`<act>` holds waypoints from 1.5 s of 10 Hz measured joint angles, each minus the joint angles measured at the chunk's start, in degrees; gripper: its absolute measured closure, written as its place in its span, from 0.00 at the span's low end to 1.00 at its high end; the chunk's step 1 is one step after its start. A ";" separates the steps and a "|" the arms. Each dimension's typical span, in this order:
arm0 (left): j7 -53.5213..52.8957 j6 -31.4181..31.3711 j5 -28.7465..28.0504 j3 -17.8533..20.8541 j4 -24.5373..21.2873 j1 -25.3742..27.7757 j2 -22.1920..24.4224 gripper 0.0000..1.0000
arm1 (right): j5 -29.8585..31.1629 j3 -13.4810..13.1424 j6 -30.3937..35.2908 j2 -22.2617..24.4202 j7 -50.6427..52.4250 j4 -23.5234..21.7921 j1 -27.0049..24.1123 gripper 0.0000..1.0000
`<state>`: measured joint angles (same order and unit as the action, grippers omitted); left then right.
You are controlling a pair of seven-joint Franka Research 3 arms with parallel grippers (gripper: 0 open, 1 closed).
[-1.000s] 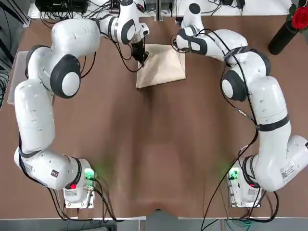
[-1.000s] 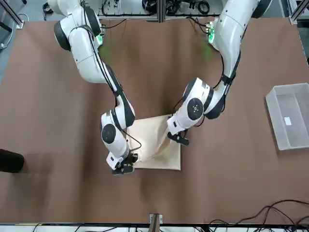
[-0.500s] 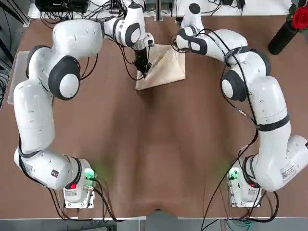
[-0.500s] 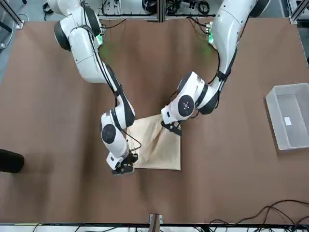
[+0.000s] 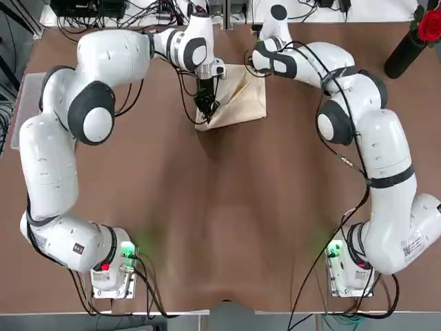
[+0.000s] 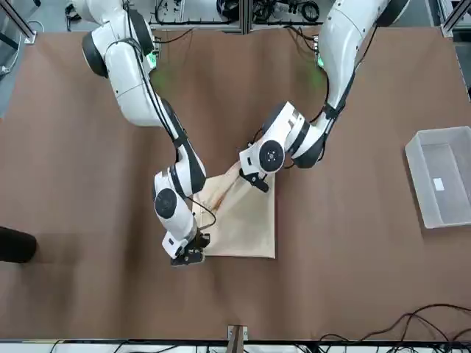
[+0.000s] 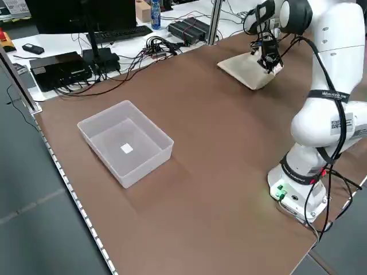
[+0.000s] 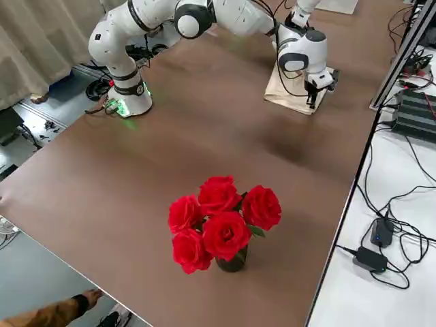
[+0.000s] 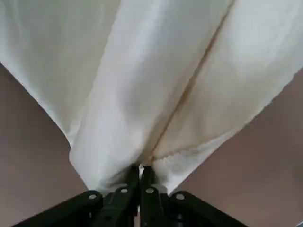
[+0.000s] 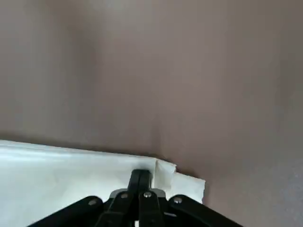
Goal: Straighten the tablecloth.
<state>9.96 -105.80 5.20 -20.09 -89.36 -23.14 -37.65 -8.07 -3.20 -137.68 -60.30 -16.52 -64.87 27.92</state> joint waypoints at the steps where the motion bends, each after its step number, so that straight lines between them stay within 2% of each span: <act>1: 0.00 1.04 0.00 -0.82 -0.11 -0.01 0.00 0.97 | 0.00 0.00 0.00 0.00 0.00 0.00 0.00 0.99; 6: 0.06 6.58 0.00 -4.11 -0.58 -0.14 0.03 0.97 | 0.00 0.00 0.00 0.00 0.00 0.00 0.00 0.99; 8: 0.60 7.30 0.00 -5.82 -1.03 -0.49 0.07 0.97 | 0.00 0.00 0.00 0.00 0.00 0.00 0.00 0.99; 11: 1.37 7.32 -0.01 -5.91 -1.83 -1.32 0.08 0.96 | 0.00 0.00 0.01 0.00 0.01 0.00 0.00 0.99; 13: 1.79 9.56 0.00 -6.18 -2.22 -1.32 0.09 0.87 | 0.00 0.00 0.01 0.00 0.01 0.00 0.00 0.99; 15: 2.26 9.90 0.00 -6.60 -2.33 -1.32 0.10 0.57 | 0.00 0.00 0.01 0.00 0.01 0.00 0.00 0.98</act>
<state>12.22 -95.90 5.19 -26.69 -91.70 -24.46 -37.55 -8.07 -3.20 -137.67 -60.30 -16.52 -64.87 27.92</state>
